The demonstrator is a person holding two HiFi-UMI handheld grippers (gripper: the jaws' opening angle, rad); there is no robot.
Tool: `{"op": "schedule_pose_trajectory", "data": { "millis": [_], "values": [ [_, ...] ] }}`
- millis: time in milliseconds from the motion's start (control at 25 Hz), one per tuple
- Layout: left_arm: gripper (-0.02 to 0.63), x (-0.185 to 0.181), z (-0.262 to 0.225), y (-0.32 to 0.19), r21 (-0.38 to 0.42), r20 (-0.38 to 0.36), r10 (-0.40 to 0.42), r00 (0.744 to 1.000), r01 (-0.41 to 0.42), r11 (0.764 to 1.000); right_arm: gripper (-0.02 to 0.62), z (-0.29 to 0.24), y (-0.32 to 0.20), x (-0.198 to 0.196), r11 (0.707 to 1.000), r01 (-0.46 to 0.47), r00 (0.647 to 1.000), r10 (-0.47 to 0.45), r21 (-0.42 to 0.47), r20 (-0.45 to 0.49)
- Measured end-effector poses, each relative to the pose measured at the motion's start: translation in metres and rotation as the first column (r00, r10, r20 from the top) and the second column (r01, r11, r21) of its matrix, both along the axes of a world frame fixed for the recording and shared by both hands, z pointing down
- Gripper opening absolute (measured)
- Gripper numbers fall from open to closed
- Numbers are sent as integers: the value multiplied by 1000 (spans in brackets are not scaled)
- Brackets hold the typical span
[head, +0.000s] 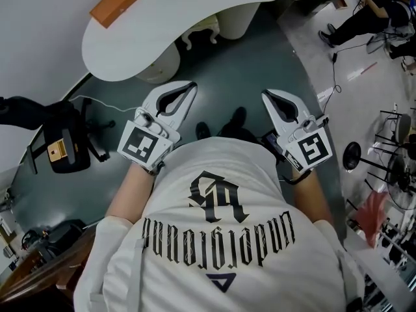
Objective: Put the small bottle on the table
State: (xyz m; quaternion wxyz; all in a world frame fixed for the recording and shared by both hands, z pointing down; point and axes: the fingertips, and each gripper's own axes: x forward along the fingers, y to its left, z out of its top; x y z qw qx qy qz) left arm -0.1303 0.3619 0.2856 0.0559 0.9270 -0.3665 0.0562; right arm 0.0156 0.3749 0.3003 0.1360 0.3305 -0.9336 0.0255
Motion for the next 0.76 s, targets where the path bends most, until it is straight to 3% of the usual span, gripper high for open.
{"op": "schedule_pose_trajectory", "data": {
  "millis": [760],
  "values": [
    [6,-16,-3,-8,5,-12,15,1000,-14,1000,2,-3,-9,-22,1000,11,1000,-10,13,-18]
  ]
}}
